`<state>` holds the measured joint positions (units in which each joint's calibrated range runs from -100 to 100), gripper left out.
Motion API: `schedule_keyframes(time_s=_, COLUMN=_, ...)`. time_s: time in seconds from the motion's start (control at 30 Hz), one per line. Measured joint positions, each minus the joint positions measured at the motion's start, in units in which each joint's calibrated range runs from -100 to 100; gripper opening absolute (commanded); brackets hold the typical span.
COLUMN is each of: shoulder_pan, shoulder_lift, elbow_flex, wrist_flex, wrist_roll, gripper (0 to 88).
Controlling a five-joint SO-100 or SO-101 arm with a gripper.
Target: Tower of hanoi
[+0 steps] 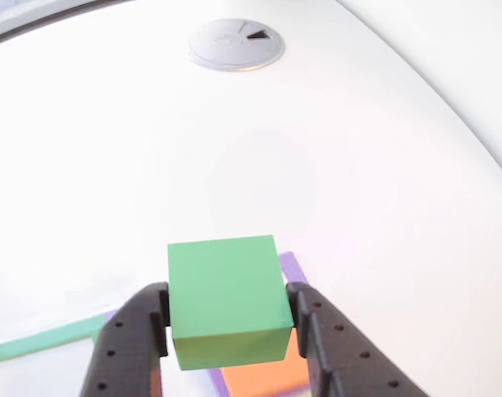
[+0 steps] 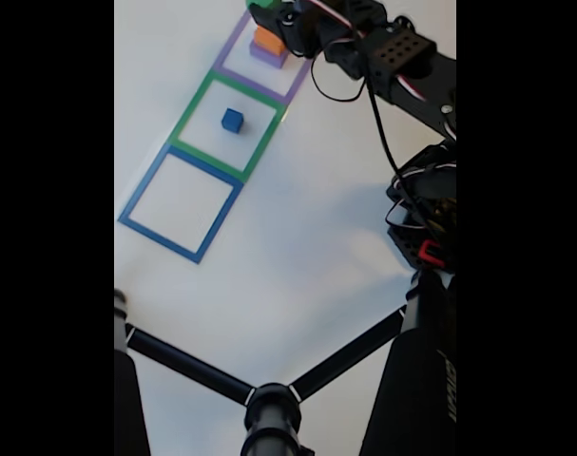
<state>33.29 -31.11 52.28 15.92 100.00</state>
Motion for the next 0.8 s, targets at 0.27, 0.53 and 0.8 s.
schedule_keyframes(time_s=0.27, shoulder_pan=-3.2, shoulder_lift=-8.5, elbow_flex=-32.7, wrist_flex=56.5, wrist_roll=0.0, gripper=4.5)
schedule_keyframes(time_s=0.53, shoulder_pan=-15.8, shoulder_lift=-13.1, elbow_flex=-50.9, wrist_flex=82.6, wrist_roll=0.0, gripper=4.5)
schedule_keyframes(time_s=0.8, shoulder_pan=-31.6, shoulder_lift=-15.6, elbow_flex=-51.8, wrist_flex=83.4, wrist_roll=0.0, gripper=4.9)
